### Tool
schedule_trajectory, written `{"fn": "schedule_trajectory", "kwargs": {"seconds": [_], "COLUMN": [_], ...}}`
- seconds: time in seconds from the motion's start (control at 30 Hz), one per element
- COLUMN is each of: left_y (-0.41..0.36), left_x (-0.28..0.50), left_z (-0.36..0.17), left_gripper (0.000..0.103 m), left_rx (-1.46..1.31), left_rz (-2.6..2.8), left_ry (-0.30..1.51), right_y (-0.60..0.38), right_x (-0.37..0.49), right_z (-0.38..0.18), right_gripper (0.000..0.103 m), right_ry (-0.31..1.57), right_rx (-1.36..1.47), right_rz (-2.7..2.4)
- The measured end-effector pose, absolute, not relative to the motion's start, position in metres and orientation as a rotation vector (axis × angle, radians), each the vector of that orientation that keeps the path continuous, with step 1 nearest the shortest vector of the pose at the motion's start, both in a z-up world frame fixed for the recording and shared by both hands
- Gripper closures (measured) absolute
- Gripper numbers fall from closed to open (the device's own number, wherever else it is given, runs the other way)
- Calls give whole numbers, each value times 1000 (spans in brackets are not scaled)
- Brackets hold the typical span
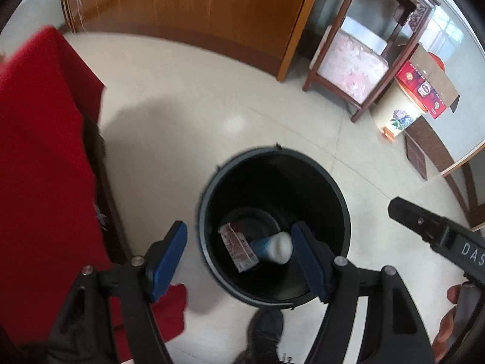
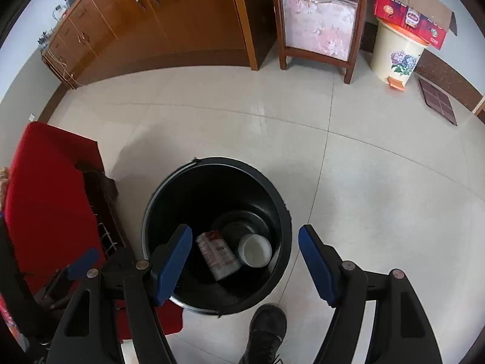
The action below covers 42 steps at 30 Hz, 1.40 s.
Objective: Collect trash
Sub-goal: 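Move both tools back over the table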
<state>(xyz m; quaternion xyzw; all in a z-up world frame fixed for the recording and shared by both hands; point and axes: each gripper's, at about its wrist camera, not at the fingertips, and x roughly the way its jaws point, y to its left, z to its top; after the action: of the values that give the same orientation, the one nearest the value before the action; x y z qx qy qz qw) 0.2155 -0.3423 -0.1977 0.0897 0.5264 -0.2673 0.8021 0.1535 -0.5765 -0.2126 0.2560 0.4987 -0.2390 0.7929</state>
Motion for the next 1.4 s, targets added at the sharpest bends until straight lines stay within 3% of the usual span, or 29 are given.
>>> {"fn": "schedule_trajectory", "kwargs": {"seconds": [0.17, 0.23, 0.33, 0.53, 0.8, 1.03, 1.4], "left_y": [-315, -300, -277, -206, -103, -10, 72], "left_x": [198, 191, 184, 172, 168, 164, 159], "left_z": [-151, -130, -105, -64, -44, -38, -44], "left_gripper": [30, 30, 30, 27, 26, 26, 26], "left_rx": [197, 183, 176, 112, 53, -20, -104], "left_rz": [-561, -556, -533, -445, -251, -84, 37], "left_ry": [1043, 1014, 970, 901, 841, 801, 778], "right_y": [-545, -532, -506, -447, -362, -284, -184], "right_x": [138, 131, 116, 109, 114, 132, 161], "right_z": [-184, -171, -144, -91, -43, -29, -23], "right_gripper": [26, 15, 10, 9, 9, 9, 9], "right_ry": [1065, 1052, 971, 864, 770, 741, 750], "right_rx": [471, 444, 383, 320, 321, 293, 198], "right_rz": [-519, -511, -488, -359, -133, 2, 139]}}
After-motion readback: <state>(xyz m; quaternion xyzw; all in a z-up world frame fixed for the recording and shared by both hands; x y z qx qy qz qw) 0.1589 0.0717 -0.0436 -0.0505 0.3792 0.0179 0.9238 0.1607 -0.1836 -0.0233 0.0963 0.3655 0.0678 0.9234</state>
